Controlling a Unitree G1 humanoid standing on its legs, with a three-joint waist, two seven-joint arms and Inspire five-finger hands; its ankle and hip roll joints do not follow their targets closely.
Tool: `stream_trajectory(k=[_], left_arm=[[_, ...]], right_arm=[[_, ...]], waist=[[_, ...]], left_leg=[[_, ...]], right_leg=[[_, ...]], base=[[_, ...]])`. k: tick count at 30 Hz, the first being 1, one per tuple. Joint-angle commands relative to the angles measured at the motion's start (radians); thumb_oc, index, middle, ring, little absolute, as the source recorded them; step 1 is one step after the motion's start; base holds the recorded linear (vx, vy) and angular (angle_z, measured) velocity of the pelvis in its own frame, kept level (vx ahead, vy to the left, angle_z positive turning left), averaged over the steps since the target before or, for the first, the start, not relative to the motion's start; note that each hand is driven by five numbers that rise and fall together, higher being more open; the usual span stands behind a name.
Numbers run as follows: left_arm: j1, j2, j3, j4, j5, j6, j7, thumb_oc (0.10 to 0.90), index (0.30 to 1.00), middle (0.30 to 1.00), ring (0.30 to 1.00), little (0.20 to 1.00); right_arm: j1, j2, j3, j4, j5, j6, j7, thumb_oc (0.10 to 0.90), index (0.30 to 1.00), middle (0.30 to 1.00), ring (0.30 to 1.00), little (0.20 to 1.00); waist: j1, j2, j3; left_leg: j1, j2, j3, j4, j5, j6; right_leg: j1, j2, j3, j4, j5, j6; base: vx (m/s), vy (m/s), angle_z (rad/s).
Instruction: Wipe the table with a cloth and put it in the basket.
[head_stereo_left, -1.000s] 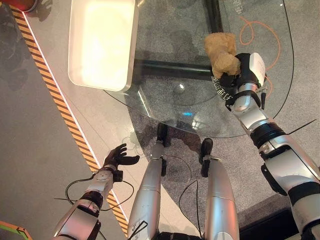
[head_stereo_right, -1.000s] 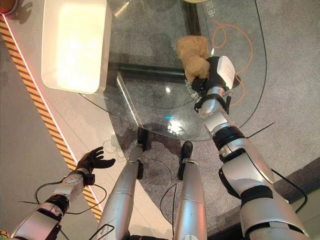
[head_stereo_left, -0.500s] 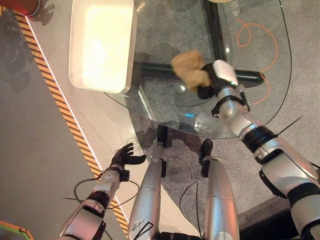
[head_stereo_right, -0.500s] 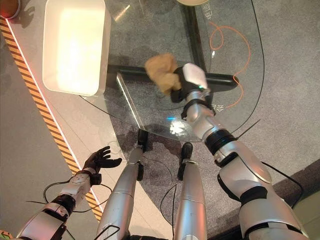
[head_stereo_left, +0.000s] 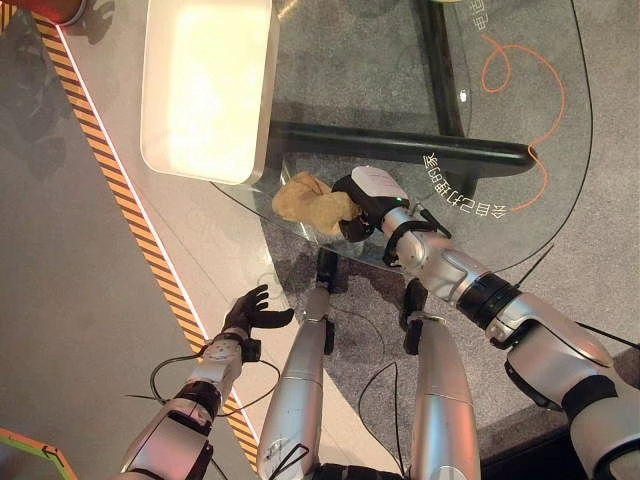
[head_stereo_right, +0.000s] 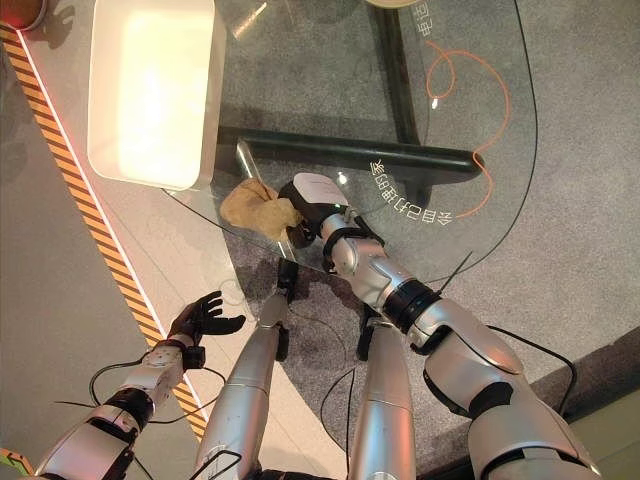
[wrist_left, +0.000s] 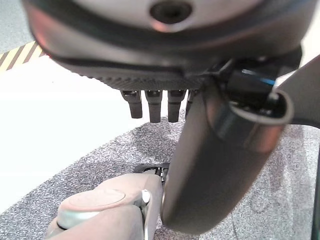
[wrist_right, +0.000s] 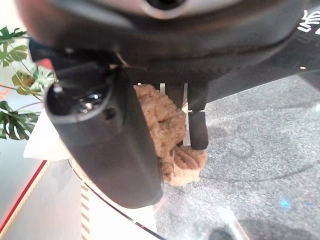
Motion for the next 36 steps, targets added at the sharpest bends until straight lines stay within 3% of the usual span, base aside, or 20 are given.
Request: stream_trajectory(k=[1,11,15,22,36], left_arm=[[0.003,0.012,0.021,0.049,0.022,0.002,0.022,0.800,0.900,0.900,0.900,0.900],[-0.009,0.016,0.014,0.062,0.013,0.006,0.006,0.800,0.900,0.900,0.900,0.900],[0.000,0.010,0.012,0.078,0.012,-0.012,0.006,0.800,0.900,0.900,0.900,0.900],[0.023,0.014,0.015,0.073,0.001,-0.014,0.016,0.800,0.900,0.900,0.900,0.900],[0.043,0.025,0.016,0.075,-0.025,-0.022,0.006,0.800,0.900,0.900,0.900,0.900]], right_arm=[[-0.040,0.045,-0.003,-0.156,-0.035,-0.088,-0.021,0.100,0.300,0.300,0.300,0.200],[-0.053,0.026,-0.038,-0.110,-0.026,-0.044,-0.149,0.100,0.300,0.300,0.300,0.200],[-0.074,-0.003,-0.104,-0.003,0.113,-0.027,-0.322,0.100,0.300,0.300,0.300,0.200],[-0.075,-0.066,-0.282,0.144,0.308,-0.085,-0.477,0.100,0.300,0.300,0.300,0.200],[-0.091,-0.168,-0.469,0.414,0.555,-0.138,-0.523,0.100,0.300,0.300,0.300,0.200]], waist=[[-0.009,-0.017,-0.018],[-0.011,-0.012,-0.018],[-0.009,-0.008,-0.018],[-0.016,-0.001,-0.018],[-0.024,0.003,-0.018]], left_leg=[[0.032,-0.116,0.081,0.153,-0.183,0.099],[0.028,-0.113,0.081,0.160,-0.183,0.099],[0.026,-0.108,0.084,0.162,-0.185,0.101],[0.015,-0.102,0.088,0.179,-0.200,0.107],[0.007,-0.093,0.096,0.207,-0.225,0.118]], right_leg=[[0.061,0.040,-0.051,-0.266,0.160,0.003],[0.053,0.037,-0.050,-0.255,0.163,0.004],[0.050,0.036,-0.052,-0.249,0.163,0.003],[0.034,0.037,-0.048,-0.228,0.160,0.005],[0.027,0.040,-0.043,-0.209,0.147,0.000]], base=[[0.00,0.000,0.00],[0.00,0.000,0.00],[0.00,0.000,0.00],[0.00,0.005,0.00],[0.01,0.013,-0.01]])
